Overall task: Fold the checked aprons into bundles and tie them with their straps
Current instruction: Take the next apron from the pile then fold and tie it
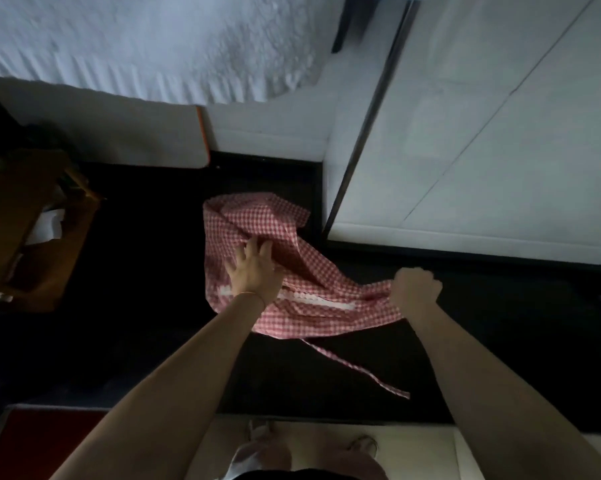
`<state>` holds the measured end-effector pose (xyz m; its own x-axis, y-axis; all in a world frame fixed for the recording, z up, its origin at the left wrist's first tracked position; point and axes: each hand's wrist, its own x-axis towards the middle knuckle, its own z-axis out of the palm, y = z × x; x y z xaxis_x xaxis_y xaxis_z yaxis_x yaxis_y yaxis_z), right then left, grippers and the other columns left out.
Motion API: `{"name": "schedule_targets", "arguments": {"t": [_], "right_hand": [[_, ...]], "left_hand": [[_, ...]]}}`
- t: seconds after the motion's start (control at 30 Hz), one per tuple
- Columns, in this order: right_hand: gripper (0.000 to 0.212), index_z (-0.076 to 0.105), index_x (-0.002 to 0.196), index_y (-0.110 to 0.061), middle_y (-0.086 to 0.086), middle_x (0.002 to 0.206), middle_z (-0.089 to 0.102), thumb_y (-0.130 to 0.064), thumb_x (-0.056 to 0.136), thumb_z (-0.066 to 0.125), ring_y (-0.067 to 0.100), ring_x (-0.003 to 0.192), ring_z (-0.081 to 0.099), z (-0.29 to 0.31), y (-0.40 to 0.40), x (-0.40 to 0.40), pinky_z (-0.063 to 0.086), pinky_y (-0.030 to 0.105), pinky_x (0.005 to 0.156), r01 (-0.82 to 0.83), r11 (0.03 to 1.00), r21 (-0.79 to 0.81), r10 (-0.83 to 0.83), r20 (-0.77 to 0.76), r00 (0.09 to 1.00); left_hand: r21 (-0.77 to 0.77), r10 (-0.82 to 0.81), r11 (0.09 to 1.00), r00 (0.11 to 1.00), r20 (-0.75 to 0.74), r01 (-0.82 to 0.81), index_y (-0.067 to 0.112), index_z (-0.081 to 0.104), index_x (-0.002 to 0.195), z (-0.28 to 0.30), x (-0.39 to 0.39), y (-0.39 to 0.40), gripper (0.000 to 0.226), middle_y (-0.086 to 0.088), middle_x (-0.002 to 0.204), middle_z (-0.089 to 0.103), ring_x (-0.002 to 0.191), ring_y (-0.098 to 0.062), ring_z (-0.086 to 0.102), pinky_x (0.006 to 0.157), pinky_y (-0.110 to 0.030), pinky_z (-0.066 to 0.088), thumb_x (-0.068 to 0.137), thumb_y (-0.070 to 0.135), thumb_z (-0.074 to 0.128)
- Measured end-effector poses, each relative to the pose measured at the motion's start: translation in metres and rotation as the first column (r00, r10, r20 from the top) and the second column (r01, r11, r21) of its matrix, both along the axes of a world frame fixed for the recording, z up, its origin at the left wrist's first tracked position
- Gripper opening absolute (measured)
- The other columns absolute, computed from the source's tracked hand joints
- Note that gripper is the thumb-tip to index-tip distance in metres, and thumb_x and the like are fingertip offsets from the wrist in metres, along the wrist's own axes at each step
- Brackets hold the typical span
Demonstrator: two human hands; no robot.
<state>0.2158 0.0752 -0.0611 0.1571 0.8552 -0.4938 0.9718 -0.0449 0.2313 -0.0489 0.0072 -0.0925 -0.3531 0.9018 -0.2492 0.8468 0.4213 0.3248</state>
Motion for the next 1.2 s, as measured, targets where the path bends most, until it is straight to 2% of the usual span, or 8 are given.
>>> {"name": "schedule_targets", "arguments": {"t": [0.07, 0.23, 0.37, 0.5, 0.6, 0.8, 0.93, 1.2], "right_hand": [[0.026, 0.064, 0.104, -0.012, 0.009, 0.116, 0.055, -0.033, 0.099, 0.05, 0.028, 0.112, 0.05, -0.005, 0.006, 0.015, 0.044, 0.04, 0.091, -0.042, 0.978, 0.203, 0.059, -0.079, 0.995], [0.024, 0.061, 0.086, -0.017, 0.001, 0.089, 0.061, -0.034, 0.099, 0.049, 0.025, 0.094, 0.058, -0.01, 0.008, 0.023, 0.034, 0.04, 0.085, -0.058, 0.985, 0.16, 0.108, -0.322, 0.941], [0.013, 0.064, 0.092, -0.019, -0.003, 0.088, 0.061, -0.03, 0.096, 0.059, 0.019, 0.088, 0.056, 0.001, 0.009, 0.05, 0.039, 0.039, 0.088, -0.02, 0.993, 0.112, 0.074, -0.496, 0.865], [0.018, 0.074, 0.104, -0.017, -0.003, 0.102, 0.067, -0.021, 0.086, 0.073, 0.013, 0.096, 0.061, 0.035, 0.014, 0.094, 0.046, 0.025, 0.077, -0.134, 0.987, -0.085, 0.036, -0.702, 0.711], [0.019, 0.074, 0.104, -0.017, -0.002, 0.101, 0.07, -0.028, 0.089, 0.071, 0.012, 0.091, 0.064, 0.061, 0.023, 0.14, 0.046, 0.021, 0.067, -0.161, 0.983, -0.083, 0.05, -0.728, 0.684], [0.041, 0.057, 0.067, -0.015, 0.004, 0.072, 0.059, -0.04, 0.099, 0.054, 0.022, 0.073, 0.06, 0.09, 0.041, 0.25, 0.04, 0.03, 0.057, -0.092, 0.979, 0.182, 0.181, -0.569, 0.802], [0.031, 0.069, 0.09, -0.005, 0.01, 0.092, 0.067, -0.033, 0.099, 0.056, 0.03, 0.093, 0.062, 0.105, 0.044, 0.307, 0.044, 0.031, 0.07, -0.096, 0.903, 0.42, 0.237, -0.3, 0.924], [0.021, 0.072, 0.078, 0.0, 0.018, 0.074, 0.071, -0.009, 0.091, 0.059, 0.027, 0.065, 0.069, 0.162, 0.035, 0.337, 0.054, 0.03, 0.06, 0.148, 0.962, 0.228, 0.065, -0.72, 0.691]], "left_hand": [[-0.056, -0.063, 0.997, 0.997, -0.041, 0.061, 0.03, 0.041, 0.143, -0.005, 0.011, -0.001, 0.058, -0.003, 0.153, 0.03, 0.142, -0.032, 0.023, 0.114, -0.057, 0.025, 0.088, 0.038, 0.056], [-0.286, -0.13, 0.951, 0.991, -0.039, 0.114, 0.017, 0.065, 0.082, 0.004, 0.05, 0.0, 0.051, 0.0, 0.08, 0.063, 0.082, -0.019, 0.059, 0.089, -0.039, 0.047, 0.096, 0.056, 0.033], [-0.044, -0.146, 0.989, 0.981, -0.129, 0.142, 0.016, 0.062, 0.105, 0.029, 0.083, 0.012, 0.022, -0.003, 0.104, 0.063, 0.09, -0.023, 0.062, 0.067, -0.032, 0.045, 0.094, 0.03, 0.049], [0.028, -0.509, 0.854, 0.845, -0.16, 0.52, 0.03, 0.043, 0.141, 0.044, 0.138, 0.036, 0.061, 0.001, 0.146, 0.04, 0.135, -0.025, 0.035, 0.109, -0.046, 0.032, 0.084, 0.012, 0.058], [-0.128, -0.633, 0.772, 0.771, -0.072, 0.622, 0.033, 0.059, 0.126, 0.057, 0.19, 0.053, 0.034, 0.006, 0.135, 0.054, 0.132, -0.02, 0.044, 0.11, -0.043, 0.025, 0.093, 0.029, 0.055], [-0.182, -0.529, 0.849, 0.8, -0.283, 0.496, 0.025, 0.065, 0.114, 0.081, 0.281, 0.065, 0.026, 0.002, 0.119, 0.066, 0.115, -0.022, 0.059, 0.1, -0.039, 0.038, 0.096, 0.023, 0.047], [-0.232, -0.412, 0.908, 0.85, -0.33, 0.35, 0.015, 0.063, 0.12, 0.099, 0.311, 0.066, 0.029, -0.006, 0.122, 0.063, 0.113, -0.026, 0.059, 0.097, -0.04, 0.042, 0.098, 0.02, 0.045], [0.163, -0.114, 0.982, 0.989, 0.089, 0.099, 0.014, 0.069, 0.092, 0.156, 0.331, 0.052, 0.022, -0.008, 0.101, 0.07, 0.085, -0.021, 0.056, 0.074, -0.027, 0.042, 0.096, 0.025, 0.051]]}}
